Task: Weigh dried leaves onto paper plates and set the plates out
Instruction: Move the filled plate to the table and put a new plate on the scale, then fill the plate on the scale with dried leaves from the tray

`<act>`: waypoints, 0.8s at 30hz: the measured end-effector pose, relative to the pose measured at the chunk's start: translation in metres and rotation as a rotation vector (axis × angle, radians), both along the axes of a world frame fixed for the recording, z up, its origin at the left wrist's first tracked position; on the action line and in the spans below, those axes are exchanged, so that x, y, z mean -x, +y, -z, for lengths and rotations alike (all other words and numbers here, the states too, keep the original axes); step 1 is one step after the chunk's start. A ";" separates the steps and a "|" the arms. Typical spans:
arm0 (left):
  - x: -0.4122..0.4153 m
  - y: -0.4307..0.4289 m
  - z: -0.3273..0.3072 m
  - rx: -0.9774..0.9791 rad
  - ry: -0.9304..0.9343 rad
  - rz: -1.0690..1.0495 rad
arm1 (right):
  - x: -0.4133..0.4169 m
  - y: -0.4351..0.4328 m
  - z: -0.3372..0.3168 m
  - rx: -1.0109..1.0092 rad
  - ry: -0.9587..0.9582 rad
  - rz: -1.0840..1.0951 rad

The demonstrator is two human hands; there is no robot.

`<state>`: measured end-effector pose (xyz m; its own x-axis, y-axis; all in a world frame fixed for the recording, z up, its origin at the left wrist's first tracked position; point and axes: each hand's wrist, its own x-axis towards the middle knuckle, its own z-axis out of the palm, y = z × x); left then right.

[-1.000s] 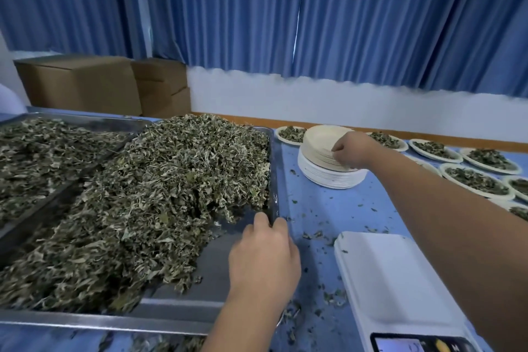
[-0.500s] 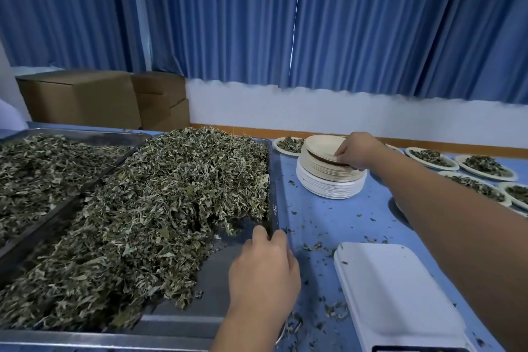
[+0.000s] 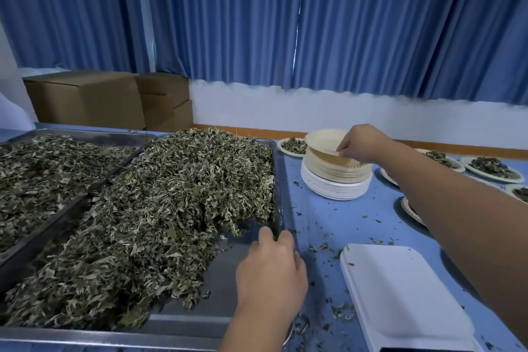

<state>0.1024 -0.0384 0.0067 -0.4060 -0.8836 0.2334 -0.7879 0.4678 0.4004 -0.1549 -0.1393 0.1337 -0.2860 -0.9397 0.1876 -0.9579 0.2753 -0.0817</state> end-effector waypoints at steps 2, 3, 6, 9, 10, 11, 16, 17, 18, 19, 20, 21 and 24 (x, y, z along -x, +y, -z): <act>0.000 -0.001 0.000 0.000 0.003 -0.002 | -0.003 0.007 0.002 0.053 0.007 -0.037; 0.000 -0.001 -0.001 0.000 0.005 -0.005 | -0.005 0.013 0.004 0.075 0.007 -0.055; 0.000 -0.003 -0.002 -0.002 0.007 -0.016 | -0.016 0.042 0.018 0.162 -0.040 -0.118; -0.001 -0.003 -0.002 -0.003 -0.003 -0.020 | -0.028 0.090 0.041 0.307 -0.133 -0.180; -0.001 -0.002 -0.001 -0.005 -0.003 -0.019 | -0.031 0.108 0.050 0.341 -0.148 -0.198; -0.002 -0.001 0.000 -0.007 -0.003 -0.018 | -0.033 0.126 0.057 0.362 -0.163 -0.212; -0.003 0.004 0.002 -0.008 0.003 -0.021 | -0.040 0.204 0.082 0.321 -0.214 -0.226; -0.004 0.004 0.002 -0.018 0.006 -0.020 | -0.041 0.216 0.087 0.297 -0.230 -0.225; -0.005 0.005 0.002 -0.026 0.007 -0.017 | -0.040 0.226 0.091 0.275 -0.243 -0.227; -0.007 0.005 0.002 -0.033 0.008 -0.012 | -0.040 0.234 0.094 0.253 -0.247 -0.234; -0.008 0.005 0.003 -0.041 0.008 -0.008 | -0.039 0.242 0.096 0.228 -0.240 -0.244; -0.010 0.006 0.004 -0.050 0.010 -0.005 | -0.039 0.249 0.098 0.203 -0.229 -0.256; -0.012 0.009 0.006 -0.066 0.026 0.004 | -0.037 0.265 0.100 0.171 -0.200 -0.287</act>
